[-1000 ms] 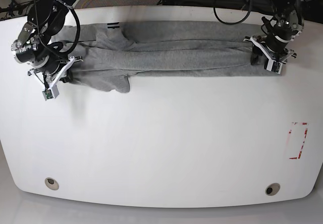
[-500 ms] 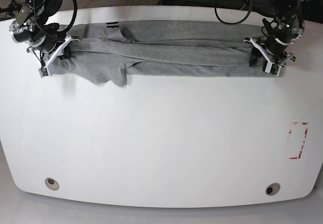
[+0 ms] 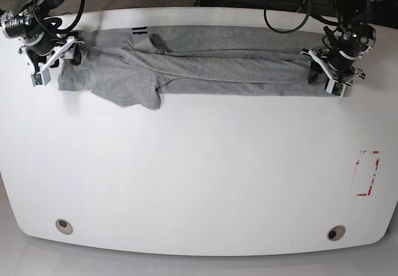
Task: Fold the T-shirt properly
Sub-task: 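Regrasp the folded shirt edge with both grippers and adjust the fold, then move the left gripper inward along the strip and grasp its middle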
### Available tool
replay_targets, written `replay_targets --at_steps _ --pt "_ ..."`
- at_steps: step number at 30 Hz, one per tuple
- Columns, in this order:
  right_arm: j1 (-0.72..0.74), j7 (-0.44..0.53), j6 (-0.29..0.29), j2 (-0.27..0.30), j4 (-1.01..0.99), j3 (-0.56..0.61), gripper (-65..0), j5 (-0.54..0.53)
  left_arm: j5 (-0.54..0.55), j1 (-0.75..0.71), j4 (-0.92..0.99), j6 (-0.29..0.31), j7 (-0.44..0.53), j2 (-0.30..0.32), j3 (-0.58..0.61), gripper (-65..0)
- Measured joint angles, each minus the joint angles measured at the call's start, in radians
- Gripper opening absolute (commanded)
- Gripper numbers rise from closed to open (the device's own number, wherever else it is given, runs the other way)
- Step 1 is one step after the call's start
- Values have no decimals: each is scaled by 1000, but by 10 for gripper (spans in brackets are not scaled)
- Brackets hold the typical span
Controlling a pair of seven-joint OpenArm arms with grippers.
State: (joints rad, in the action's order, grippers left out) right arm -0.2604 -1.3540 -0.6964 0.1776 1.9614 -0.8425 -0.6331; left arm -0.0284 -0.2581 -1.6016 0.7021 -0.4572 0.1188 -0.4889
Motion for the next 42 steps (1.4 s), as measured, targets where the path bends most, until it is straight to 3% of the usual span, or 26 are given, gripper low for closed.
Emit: replay_targets --at_steps 5,8,14,20,24,39,42 --pt "3 7 0 -6 -4 25 -271 -143 64 0 -50 -2 -31 2 -6 -383" --pt "11 0 0 -20 -29 85 -271 -160 168 17 -85 0 -151 0 -21 -371" --pt "27 6 -1 -55 -166 151 -271 -164 288 130 -138 -5 -446 9 -183 -228" --pt "29 21 0 -49 -282 155 -271 -178 306 167 -141 -5 -594 5 -285 -143" --pt "28 48 -1 -48 -294 158 -271 -176 320 153 -140 -5 -600 26 -276 -140" --pt "26 64 -1 -47 -294 196 -271 -179 319 42 -28 -5 -601 16 -279 -146" --pt "25 64 0 -47 -294 196 -273 -179 322 52 5 -5 -574 18 -279 -203"
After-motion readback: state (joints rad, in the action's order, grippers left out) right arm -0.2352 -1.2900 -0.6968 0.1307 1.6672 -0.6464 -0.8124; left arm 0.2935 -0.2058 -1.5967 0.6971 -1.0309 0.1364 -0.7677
